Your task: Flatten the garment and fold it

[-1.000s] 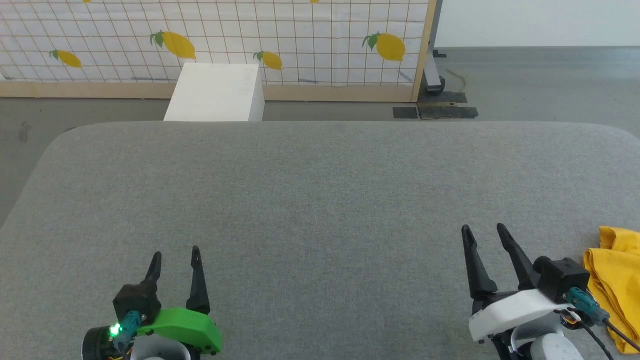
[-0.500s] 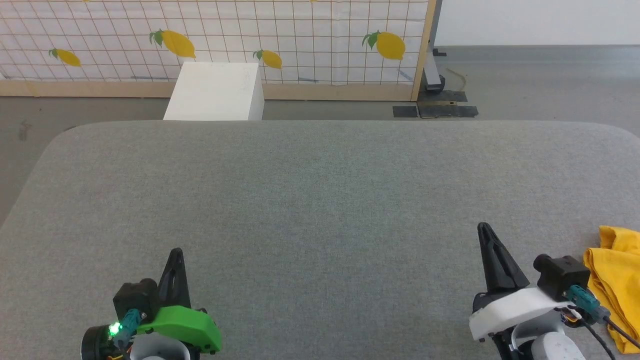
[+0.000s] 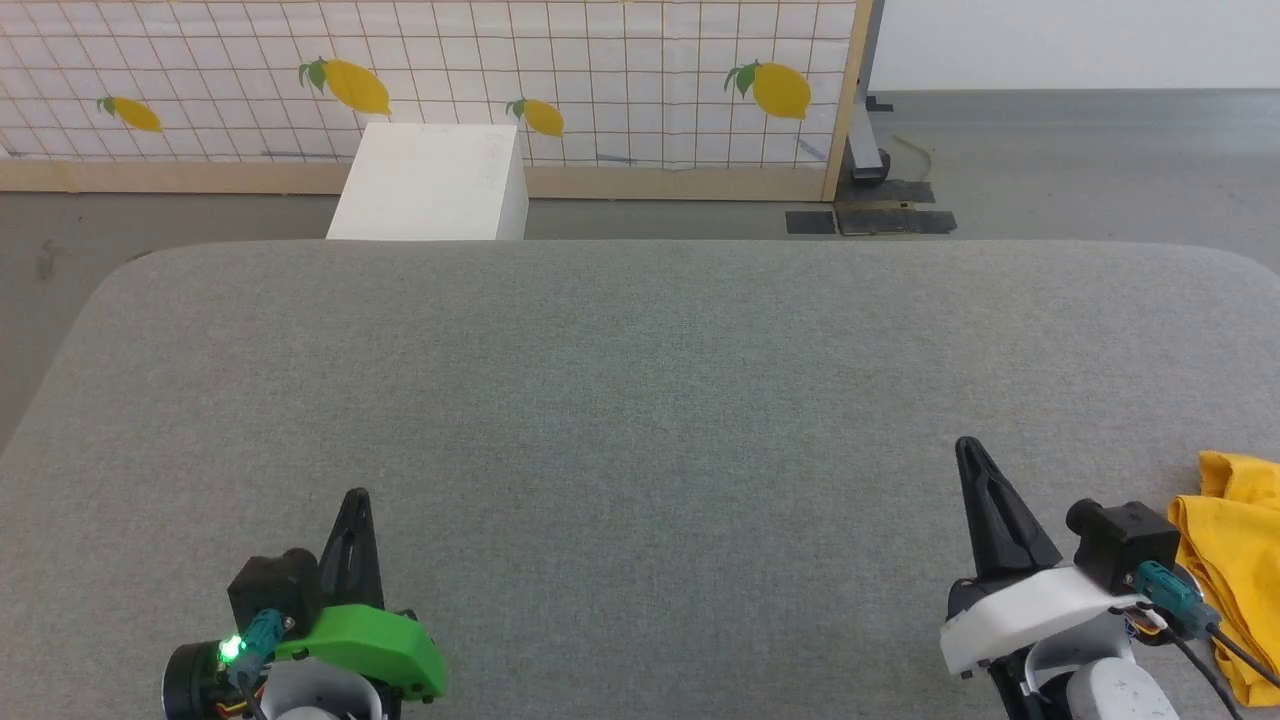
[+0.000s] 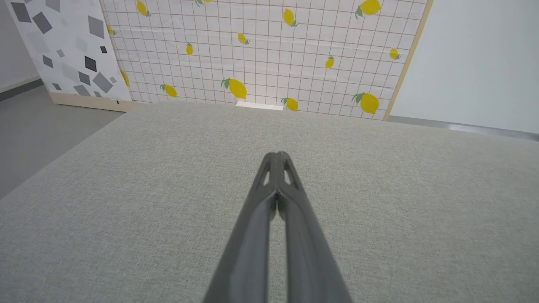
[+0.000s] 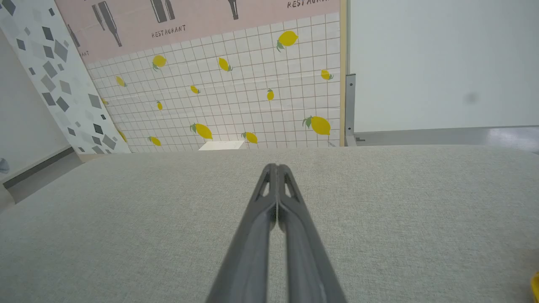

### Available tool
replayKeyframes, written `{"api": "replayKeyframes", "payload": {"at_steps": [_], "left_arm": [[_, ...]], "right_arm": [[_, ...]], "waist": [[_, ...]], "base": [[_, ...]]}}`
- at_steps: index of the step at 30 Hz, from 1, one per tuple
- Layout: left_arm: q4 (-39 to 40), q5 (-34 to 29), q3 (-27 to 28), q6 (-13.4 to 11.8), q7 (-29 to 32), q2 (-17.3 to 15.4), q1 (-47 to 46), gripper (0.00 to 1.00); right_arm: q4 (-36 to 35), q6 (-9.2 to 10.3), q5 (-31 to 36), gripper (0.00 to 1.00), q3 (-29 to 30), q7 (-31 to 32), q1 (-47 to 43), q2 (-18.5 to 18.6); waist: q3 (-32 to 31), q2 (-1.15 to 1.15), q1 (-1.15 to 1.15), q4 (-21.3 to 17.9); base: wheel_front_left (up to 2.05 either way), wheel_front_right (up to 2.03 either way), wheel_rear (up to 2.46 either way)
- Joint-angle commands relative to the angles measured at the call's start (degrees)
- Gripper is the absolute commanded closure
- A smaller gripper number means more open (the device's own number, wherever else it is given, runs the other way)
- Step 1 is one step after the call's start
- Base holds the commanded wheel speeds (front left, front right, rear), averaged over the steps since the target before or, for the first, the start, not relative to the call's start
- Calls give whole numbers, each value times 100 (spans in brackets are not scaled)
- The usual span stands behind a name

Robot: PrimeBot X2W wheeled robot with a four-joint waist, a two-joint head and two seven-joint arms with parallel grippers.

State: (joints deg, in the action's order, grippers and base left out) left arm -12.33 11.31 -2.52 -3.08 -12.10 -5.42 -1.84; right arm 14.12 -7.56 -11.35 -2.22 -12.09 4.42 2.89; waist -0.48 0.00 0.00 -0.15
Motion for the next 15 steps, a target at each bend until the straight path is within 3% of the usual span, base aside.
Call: {"api": "replayKeyframes", "payload": {"at_steps": [1, 15], "left_arm": [[48, -120, 25, 22, 30, 25, 31, 100], [211, -258, 56, 61, 191, 57, 52, 100]], "right_arm": [[-62, 1, 67, 100, 11, 34, -85, 0], [-247, 2, 213, 100, 40, 195, -134, -1]], "waist": [[1, 0, 0, 0], [7, 0, 0, 2]], "base": [[0, 0, 0], [0, 0, 0]]}}
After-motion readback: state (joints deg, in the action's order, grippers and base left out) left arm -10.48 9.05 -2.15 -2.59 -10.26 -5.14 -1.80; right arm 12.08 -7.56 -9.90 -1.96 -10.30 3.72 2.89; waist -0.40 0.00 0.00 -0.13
